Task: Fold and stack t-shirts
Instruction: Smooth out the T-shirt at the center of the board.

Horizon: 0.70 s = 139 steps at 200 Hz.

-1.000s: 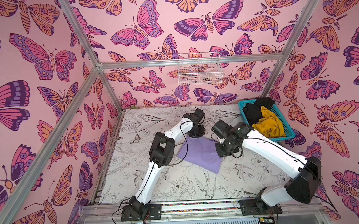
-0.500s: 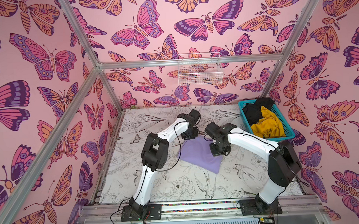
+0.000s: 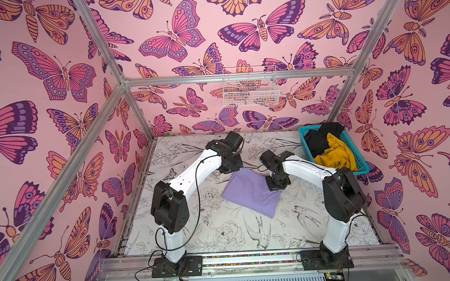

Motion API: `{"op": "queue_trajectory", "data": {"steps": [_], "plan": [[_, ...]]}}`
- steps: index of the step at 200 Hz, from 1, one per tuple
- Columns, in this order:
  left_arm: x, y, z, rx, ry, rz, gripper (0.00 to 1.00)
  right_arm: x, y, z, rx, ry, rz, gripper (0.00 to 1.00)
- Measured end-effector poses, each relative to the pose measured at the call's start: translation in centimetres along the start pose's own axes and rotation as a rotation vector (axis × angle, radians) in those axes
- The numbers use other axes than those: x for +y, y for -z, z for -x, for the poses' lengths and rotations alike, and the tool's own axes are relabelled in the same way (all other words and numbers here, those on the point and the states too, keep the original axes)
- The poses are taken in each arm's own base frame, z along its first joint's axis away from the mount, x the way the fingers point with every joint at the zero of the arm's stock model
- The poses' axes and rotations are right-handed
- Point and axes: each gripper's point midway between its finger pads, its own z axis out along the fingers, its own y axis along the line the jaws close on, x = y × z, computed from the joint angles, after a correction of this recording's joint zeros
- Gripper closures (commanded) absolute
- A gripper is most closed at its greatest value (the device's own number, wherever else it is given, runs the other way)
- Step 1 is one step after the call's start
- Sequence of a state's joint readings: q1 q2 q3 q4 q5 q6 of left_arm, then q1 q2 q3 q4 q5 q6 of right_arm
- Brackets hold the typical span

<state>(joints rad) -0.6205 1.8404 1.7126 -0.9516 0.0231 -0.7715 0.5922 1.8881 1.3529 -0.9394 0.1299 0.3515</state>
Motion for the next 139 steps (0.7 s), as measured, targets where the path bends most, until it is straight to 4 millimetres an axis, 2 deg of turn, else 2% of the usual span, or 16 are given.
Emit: {"op": "queue_trajectory", "data": {"steps": [33,63,87,100,115,139], "plan": [[0.1,0.4,-2.5,0.053,0.014,-0.017,0.81,-0.9,-2.7,0.8,0.038,-0.014,0.014,1.00],[-0.9,0.5,-3.9,0.098,0.018,-0.056,0.84,-1.8,-2.9,2.1,0.031,-0.032,0.042,1.00],[-1.9,0.1,-4.5,0.123,0.012,-0.084,0.87,-2.0,-2.6,2.3,0.025,-0.037,0.053,1.00],[-2.5,-0.5,-4.7,0.140,0.006,-0.090,0.89,-1.9,-1.7,2.4,0.009,-0.039,0.067,1.00],[-3.5,-1.8,-4.7,0.160,-0.001,-0.095,0.90,-2.0,0.6,2.4,-0.035,-0.043,0.090,1.00],[-5.0,-4.8,-4.6,0.192,-0.010,-0.098,0.90,-2.3,6.3,2.4,-0.151,-0.049,0.130,0.96]]}}
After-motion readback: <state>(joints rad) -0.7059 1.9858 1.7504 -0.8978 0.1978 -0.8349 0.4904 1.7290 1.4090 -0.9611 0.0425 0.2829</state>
